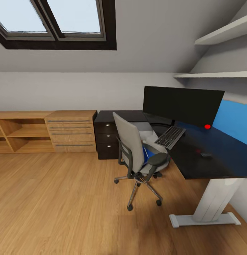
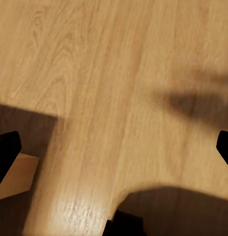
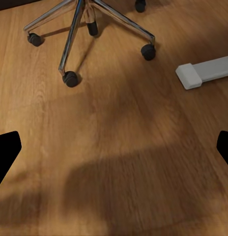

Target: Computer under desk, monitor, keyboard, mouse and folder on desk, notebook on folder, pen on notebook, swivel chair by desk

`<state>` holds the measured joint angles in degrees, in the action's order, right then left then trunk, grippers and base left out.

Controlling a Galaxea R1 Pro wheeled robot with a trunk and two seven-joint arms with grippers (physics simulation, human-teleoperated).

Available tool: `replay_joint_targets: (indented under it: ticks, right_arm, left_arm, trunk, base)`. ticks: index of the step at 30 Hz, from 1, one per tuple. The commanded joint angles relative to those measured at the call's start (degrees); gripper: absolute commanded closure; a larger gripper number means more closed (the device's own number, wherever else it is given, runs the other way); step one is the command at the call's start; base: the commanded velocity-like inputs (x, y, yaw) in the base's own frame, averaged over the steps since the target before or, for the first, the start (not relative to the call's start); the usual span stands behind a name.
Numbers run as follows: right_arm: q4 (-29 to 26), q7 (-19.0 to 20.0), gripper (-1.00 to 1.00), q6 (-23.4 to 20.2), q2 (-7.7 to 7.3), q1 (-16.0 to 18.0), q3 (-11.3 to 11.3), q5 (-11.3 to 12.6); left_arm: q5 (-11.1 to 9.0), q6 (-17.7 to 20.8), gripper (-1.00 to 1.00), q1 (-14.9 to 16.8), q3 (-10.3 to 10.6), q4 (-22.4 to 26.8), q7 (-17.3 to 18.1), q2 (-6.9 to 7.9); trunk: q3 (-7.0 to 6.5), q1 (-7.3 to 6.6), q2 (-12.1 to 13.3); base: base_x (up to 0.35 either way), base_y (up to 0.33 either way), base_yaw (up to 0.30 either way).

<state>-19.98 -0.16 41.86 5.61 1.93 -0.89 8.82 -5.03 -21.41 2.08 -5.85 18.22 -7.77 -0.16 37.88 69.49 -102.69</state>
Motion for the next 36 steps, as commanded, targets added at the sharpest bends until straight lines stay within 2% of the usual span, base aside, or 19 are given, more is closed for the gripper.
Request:
replay_joint_targets:
  ticks: [1, 36]
  right_arm:
    - [0.0, 0.0, -1.0, 0.2, 0.02, 0.0, -0.1, 0.1]
    - [-0.2, 0.0, -1.0, 0.2, 0.0, 0.0, 0.0, 0.0]
  left_arm:
    - [-0.5, -0.2, -1.0, 0.0, 0.0, 0.0, 0.1, -0.02]
    - [-0.5, -0.1, -1.0, 0.0, 0.2, -0.1, 0.2, -0.02]
  trunk:
    - [0.24, 0.22, -0.4]
    - [6.61, 7.91, -14.5]
  base:
    - [0.0, 0.0, 0.0]
    - [0.0, 0.0, 0.0]
